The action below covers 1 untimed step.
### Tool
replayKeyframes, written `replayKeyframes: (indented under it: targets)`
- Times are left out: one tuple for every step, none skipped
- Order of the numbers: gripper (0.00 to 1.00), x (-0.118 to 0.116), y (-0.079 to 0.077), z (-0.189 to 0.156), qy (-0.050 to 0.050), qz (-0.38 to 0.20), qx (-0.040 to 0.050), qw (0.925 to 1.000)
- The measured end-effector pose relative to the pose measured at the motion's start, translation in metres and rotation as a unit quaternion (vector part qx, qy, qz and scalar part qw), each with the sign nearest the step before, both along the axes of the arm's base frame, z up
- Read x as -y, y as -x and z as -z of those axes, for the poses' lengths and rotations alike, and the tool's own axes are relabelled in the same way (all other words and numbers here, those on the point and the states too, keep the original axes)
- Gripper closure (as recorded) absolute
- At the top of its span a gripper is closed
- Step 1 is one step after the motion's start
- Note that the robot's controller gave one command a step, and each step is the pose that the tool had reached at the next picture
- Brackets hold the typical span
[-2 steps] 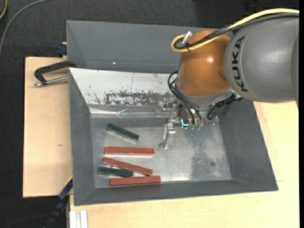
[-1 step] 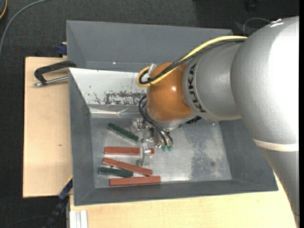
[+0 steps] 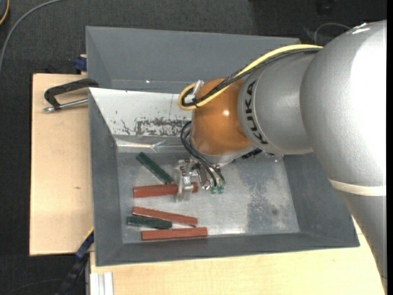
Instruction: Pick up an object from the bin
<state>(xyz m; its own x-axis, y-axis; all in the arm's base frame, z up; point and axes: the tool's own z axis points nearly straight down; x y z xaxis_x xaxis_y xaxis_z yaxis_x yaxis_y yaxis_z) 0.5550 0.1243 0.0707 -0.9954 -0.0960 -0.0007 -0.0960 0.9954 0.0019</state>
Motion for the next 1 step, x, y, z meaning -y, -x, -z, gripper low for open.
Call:
replayKeyframes:
  targets:
    - [1.0, 0.0221, -0.0101, -0.1463, 0.001, -0.175, 0.0068, 0.9845]
